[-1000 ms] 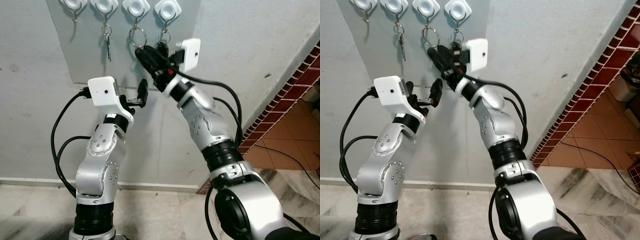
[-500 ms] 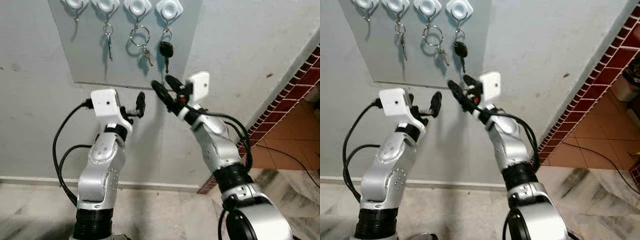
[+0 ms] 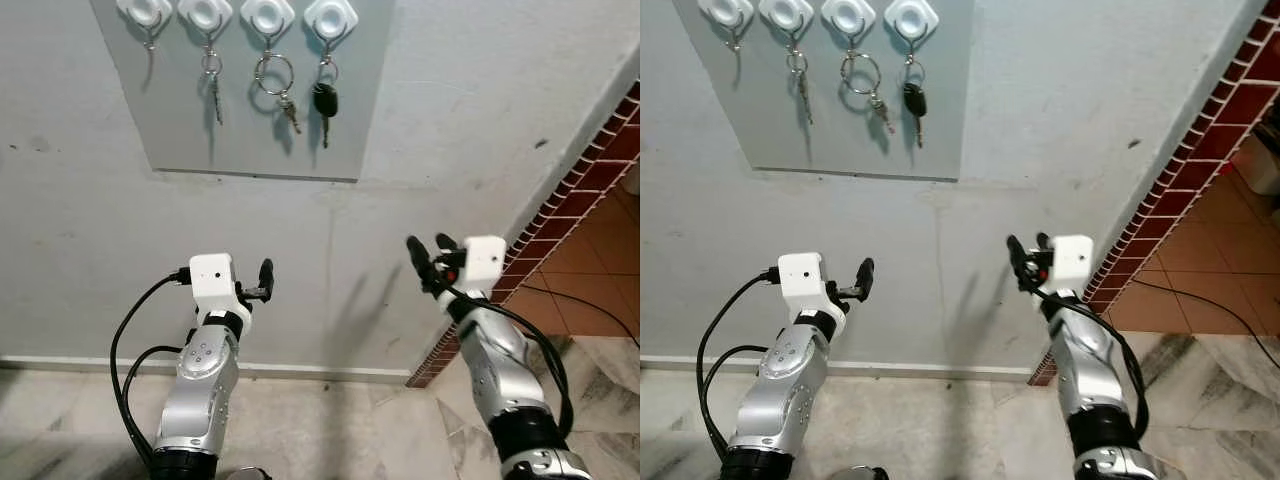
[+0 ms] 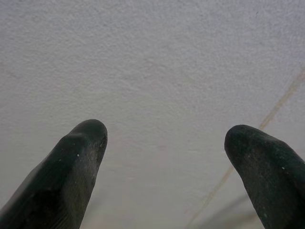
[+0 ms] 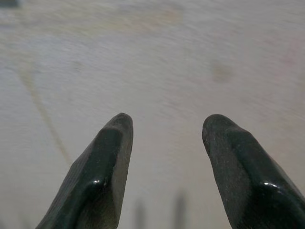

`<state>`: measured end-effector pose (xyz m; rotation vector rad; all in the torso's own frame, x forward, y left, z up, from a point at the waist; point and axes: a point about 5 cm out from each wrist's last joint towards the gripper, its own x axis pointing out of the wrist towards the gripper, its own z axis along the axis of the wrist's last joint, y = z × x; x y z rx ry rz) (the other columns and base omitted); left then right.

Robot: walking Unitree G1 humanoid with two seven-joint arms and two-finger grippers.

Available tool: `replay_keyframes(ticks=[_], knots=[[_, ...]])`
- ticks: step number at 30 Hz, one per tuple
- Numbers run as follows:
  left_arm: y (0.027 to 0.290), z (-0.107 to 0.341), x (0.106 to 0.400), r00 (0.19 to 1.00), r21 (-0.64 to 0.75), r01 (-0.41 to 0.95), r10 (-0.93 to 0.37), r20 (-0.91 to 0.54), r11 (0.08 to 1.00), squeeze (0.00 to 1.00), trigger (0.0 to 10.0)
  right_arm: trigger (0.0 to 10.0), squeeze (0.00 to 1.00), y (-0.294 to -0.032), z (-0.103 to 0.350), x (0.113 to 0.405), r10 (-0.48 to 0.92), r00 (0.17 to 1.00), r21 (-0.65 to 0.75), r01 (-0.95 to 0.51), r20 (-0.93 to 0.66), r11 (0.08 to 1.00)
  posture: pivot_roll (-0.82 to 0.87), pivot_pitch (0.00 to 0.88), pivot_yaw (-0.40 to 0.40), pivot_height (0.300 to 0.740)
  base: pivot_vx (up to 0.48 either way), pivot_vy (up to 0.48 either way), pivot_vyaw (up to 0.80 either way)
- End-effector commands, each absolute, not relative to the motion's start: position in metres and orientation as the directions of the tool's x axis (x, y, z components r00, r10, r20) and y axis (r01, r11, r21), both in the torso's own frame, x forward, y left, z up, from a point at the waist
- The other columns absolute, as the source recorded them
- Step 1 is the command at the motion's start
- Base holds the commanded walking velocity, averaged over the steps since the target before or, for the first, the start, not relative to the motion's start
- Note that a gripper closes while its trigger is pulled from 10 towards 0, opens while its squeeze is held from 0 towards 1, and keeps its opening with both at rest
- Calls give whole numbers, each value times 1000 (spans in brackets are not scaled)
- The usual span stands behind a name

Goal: Hang keys on a hook

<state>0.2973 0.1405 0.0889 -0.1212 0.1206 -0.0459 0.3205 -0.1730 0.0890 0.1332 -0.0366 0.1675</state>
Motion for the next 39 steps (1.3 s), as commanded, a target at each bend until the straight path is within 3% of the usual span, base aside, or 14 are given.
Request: replay_keyframes(ticks=[1,16,22,39], knots=[[144,87,300,991,-125,50,-65,-119,991,0,10000,10000,0,-180,79,312,119,992,137,-122,28,983,-10,51,18,740,0,0,0],[143,81,311,988,-253,119,-139,-63,960,0,10000,10000,0,-188,52,288,-1,998,88,6,-57,996,-13,0,37,740,0,0,0],[144,81,313,992,-276,102,-120,-49,956,0,10000,10000,0,-183,48,288,10,997,27,-8,-75,1000,-10,0,42,740,0,0,0],[148,75,314,994,-293,73,-92,-50,953,0,10000,10000,0,-170,49,289,30,998,30,-29,-58,999,-29,0,46,740,0,0,0]])
